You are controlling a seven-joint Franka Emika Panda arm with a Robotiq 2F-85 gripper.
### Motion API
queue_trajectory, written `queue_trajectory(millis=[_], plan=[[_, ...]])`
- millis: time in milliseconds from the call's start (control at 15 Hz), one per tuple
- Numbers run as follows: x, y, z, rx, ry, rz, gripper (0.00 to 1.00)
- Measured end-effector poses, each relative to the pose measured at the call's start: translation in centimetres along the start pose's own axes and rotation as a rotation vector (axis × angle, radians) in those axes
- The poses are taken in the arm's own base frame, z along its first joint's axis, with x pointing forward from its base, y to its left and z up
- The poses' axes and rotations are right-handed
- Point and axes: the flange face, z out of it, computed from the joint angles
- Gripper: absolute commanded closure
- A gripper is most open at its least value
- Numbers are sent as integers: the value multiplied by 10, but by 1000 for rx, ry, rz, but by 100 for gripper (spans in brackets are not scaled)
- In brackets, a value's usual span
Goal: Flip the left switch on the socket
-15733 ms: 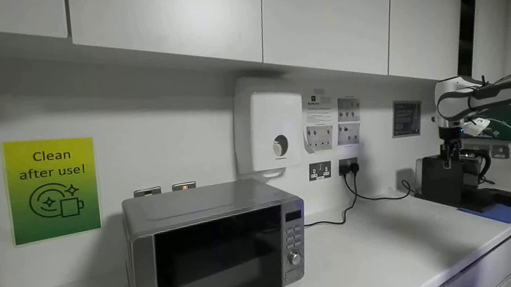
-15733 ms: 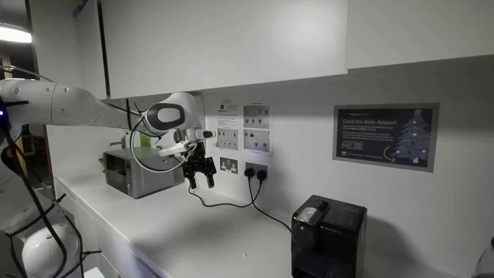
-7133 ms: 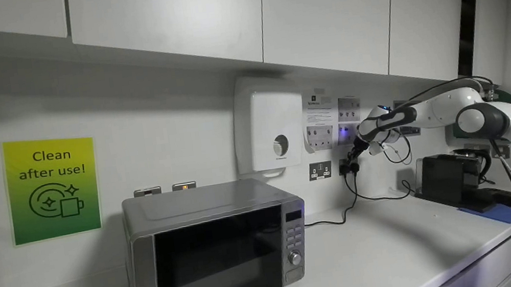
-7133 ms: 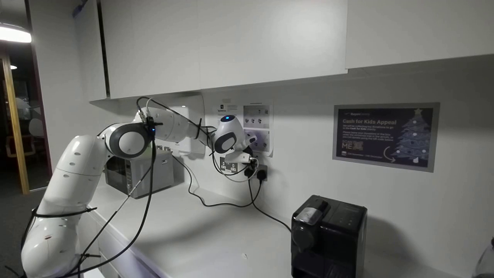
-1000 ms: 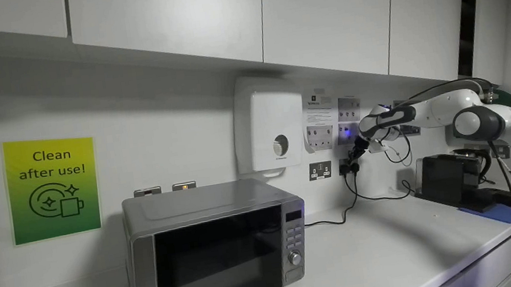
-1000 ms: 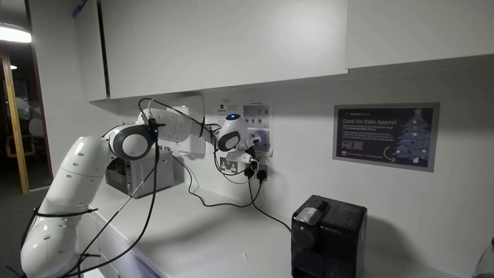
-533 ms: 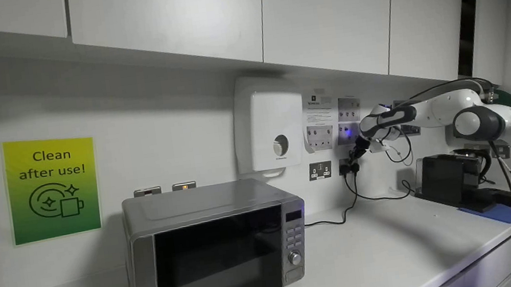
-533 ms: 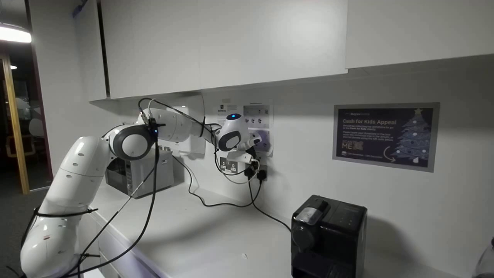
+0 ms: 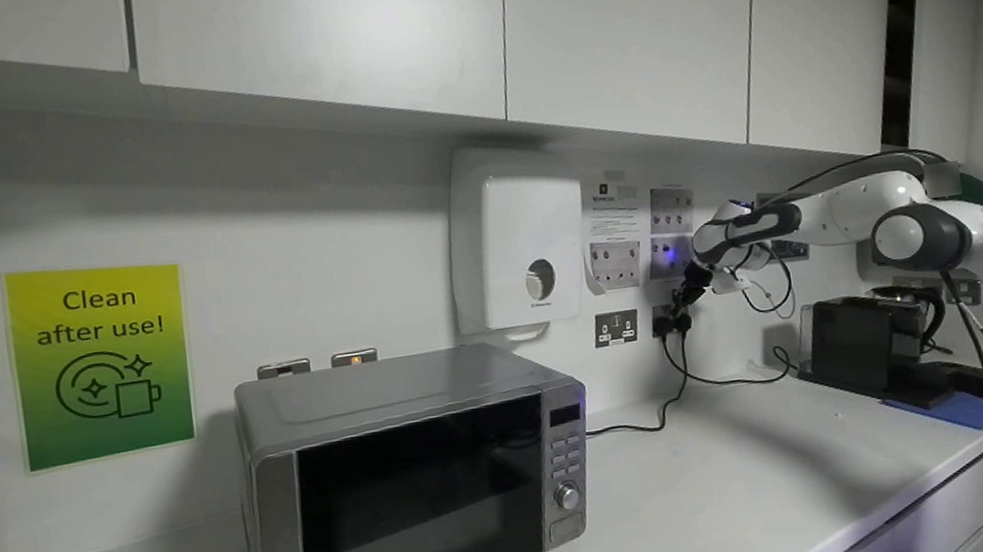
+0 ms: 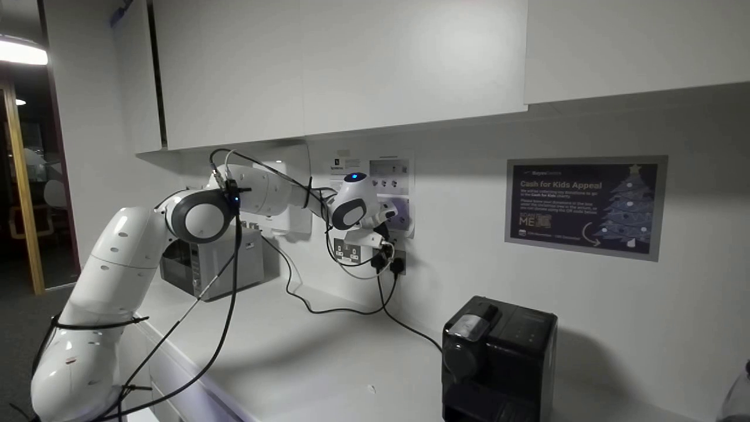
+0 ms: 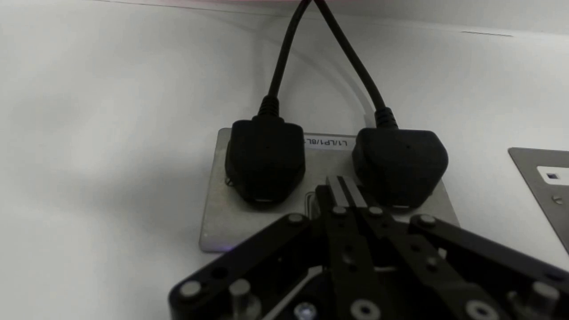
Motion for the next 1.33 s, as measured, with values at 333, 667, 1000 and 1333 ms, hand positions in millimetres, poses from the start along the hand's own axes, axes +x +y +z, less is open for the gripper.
queue_trajectory(millis=[333,667,1000,1333], plan=[[0,-1,5,2,-4,-1,100],[-1,0,13,5,-15,0,100],[1,1,13,10,-28,-4,100],[-2,7,10,-12,-60,-4,100]])
